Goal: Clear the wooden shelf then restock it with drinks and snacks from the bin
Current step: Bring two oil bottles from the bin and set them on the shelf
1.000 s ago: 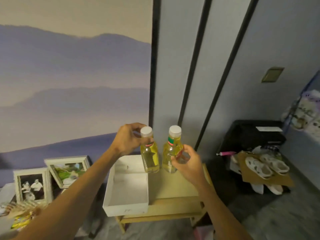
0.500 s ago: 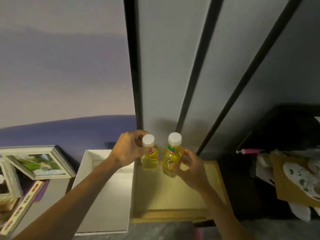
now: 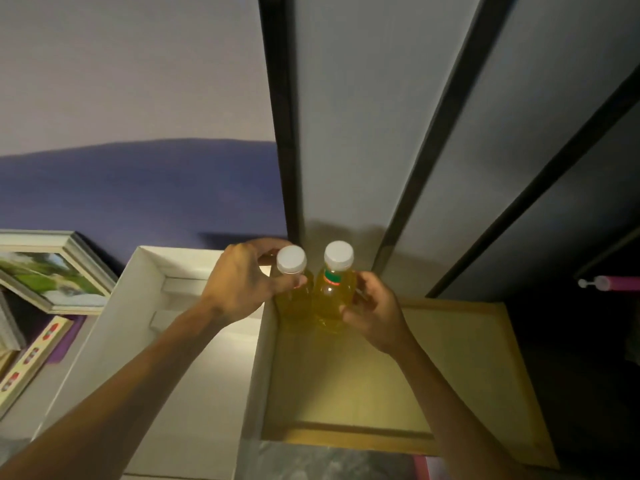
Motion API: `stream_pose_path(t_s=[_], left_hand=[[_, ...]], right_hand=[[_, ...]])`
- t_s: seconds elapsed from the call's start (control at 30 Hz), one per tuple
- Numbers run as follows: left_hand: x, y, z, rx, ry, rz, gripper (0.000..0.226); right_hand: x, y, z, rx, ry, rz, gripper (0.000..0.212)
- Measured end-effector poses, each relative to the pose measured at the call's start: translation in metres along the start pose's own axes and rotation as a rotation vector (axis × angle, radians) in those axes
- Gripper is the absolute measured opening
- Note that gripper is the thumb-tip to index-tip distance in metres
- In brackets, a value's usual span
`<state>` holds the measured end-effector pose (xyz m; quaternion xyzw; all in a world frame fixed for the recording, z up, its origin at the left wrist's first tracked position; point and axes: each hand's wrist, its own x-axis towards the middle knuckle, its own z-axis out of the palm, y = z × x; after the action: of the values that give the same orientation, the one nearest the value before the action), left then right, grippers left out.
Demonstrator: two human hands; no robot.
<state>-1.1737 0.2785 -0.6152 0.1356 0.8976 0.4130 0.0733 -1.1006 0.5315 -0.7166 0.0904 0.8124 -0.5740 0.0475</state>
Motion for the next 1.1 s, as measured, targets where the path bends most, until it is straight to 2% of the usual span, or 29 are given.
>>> stream_pose_path(t_s=[0.13,0.27,0.4,0.53,0.63,0.8,0.93,1.1], left_hand=[[-0.002,-0.002,0.003,0.025,-0.009,0.008,0.056],[-0.008,-0.003,0.002,0.061,-0.045,0.012,0.062],[-0.019,0.008,-0.008,0.175,-0.093,0.019,0.087],[-0.035,0.048,-0.050,0.276,-0.083,0.050,0.097],[-0.042,0.096,-0.104,0.369,-0.019,0.130,0.108],[-0.061,0.186,-0.206,0.450,0.050,0.251,0.109],[-0.084,0.248,-0.276,0.495,0.121,0.290,0.105],[-0.121,0.294,-0.344,0.521,0.198,0.279,0.104]], right_hand=[[0.005,-0.003,-0.006,-0.010,-0.081,0.038,0.062],[-0.002,-0.010,-0.015,-0.083,-0.173,0.041,0.078],[-0.020,-0.041,-0.032,-0.230,-0.175,0.036,0.093],[-0.049,-0.115,-0.070,-0.402,-0.098,-0.045,0.094],[-0.071,-0.192,-0.104,-0.588,-0.041,-0.133,0.106],[-0.115,-0.339,-0.146,-0.817,0.052,-0.181,0.122],[-0.156,-0.431,-0.158,-0.892,0.100,-0.193,0.119],[-0.185,-0.501,-0.160,-0.824,0.182,-0.261,0.116]])
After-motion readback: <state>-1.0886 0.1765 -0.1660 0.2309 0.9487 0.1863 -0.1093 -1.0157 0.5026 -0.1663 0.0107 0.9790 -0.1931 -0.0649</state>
